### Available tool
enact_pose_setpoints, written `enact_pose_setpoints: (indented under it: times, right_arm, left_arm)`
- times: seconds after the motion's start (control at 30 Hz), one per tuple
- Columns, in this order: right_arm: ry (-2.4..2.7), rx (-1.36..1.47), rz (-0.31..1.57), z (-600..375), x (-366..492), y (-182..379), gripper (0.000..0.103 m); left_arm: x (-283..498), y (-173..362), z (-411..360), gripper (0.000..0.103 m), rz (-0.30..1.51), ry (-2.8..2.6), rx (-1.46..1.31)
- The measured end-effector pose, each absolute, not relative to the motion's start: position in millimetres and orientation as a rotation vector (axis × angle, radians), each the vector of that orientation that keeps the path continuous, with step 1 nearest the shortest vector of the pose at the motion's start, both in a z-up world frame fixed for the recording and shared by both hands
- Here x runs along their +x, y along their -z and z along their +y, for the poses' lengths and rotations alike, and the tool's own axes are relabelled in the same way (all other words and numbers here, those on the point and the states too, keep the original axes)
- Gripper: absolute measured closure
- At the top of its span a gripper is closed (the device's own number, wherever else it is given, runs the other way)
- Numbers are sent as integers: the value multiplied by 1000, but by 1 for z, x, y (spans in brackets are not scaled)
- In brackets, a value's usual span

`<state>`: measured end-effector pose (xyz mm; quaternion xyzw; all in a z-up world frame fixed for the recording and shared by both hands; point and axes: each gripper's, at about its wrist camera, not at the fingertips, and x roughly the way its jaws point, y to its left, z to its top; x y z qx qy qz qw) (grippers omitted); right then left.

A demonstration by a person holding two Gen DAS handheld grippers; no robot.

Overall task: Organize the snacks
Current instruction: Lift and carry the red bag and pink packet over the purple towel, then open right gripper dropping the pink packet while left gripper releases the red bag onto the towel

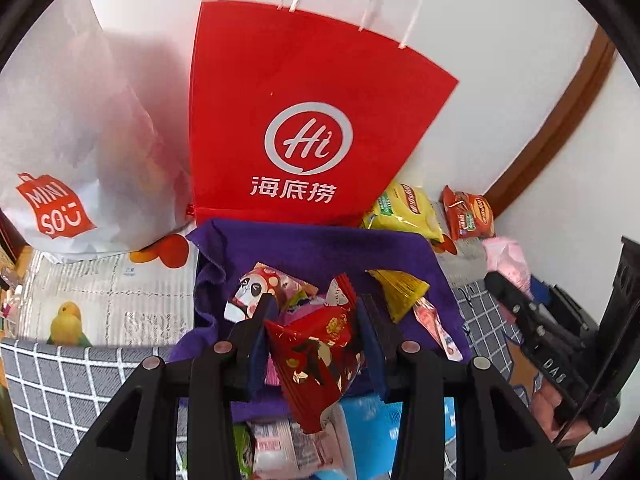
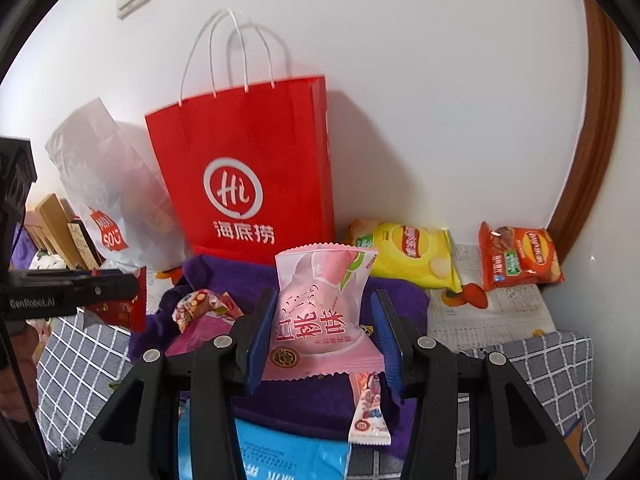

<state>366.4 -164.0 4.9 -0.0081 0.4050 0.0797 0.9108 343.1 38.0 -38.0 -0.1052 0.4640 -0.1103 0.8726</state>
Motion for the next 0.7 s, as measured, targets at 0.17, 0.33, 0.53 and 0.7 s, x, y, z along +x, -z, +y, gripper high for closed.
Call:
enact_pose_setpoints:
  times: [0.17,0.33,0.53,0.7]
  right_arm:
    - [-186,0,901,-166,380,27,56]
    - [-193,1,961,-167,390,53,56]
    - [-217,16,997,-163,394,75,56]
    - [-242,8,982,-157,384,83,56]
  left_arm:
    - [365,57,35,64,992,214,-222]
    - [383,80,33,64,1034,210,-232]
    - [390,93,34,64,1062,211,-230]
    - [391,95,33,64,1068,220,-231]
